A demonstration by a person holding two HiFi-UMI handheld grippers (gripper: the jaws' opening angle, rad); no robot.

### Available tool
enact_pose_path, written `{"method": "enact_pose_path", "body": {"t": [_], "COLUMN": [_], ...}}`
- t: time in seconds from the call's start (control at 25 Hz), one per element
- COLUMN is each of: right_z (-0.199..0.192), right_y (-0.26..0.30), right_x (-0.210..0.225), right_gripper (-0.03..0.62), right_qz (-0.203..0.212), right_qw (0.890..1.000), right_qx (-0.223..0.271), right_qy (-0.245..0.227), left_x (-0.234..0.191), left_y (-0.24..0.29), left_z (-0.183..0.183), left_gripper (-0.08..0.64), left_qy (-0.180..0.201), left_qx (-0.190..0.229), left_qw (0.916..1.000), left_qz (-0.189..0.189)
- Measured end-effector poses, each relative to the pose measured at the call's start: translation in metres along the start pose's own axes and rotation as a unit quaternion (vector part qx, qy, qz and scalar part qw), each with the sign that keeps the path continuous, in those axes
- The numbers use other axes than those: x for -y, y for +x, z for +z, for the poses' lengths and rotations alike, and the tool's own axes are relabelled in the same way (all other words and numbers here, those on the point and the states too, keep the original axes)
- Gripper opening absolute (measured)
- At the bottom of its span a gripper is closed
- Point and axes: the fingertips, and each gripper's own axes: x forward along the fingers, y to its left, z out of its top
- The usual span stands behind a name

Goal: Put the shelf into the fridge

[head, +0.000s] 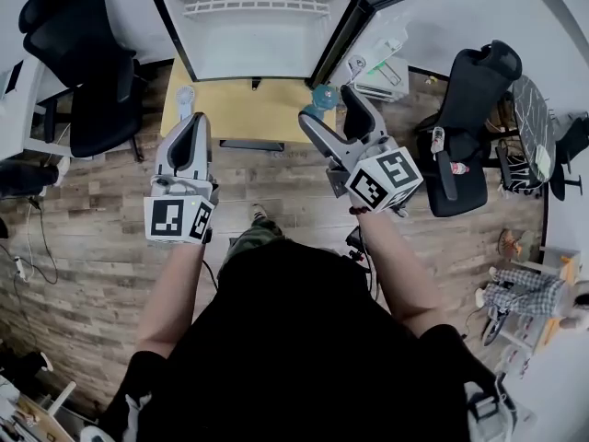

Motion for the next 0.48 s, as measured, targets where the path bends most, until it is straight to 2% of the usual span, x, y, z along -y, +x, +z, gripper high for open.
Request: {"method": "enact_pose_path", "body": {"t": [0.48], "right_z": [0.006], "right_y": [0.034], "right_x": [0.007], "right_gripper": [0.419], "right_qz": [-0.025], "right_qw": [1.000], "right_qx": [0.001], "right_qy": [-0.008], "left_x": [-0.039], "left_y": [0.024], "left_z": [-0.001], "left_gripper": [0.018], "left_qy": [-0.006], "left_qx": [0.009], "left_qw": [0.9998], "left_qz": [-0.016]}}
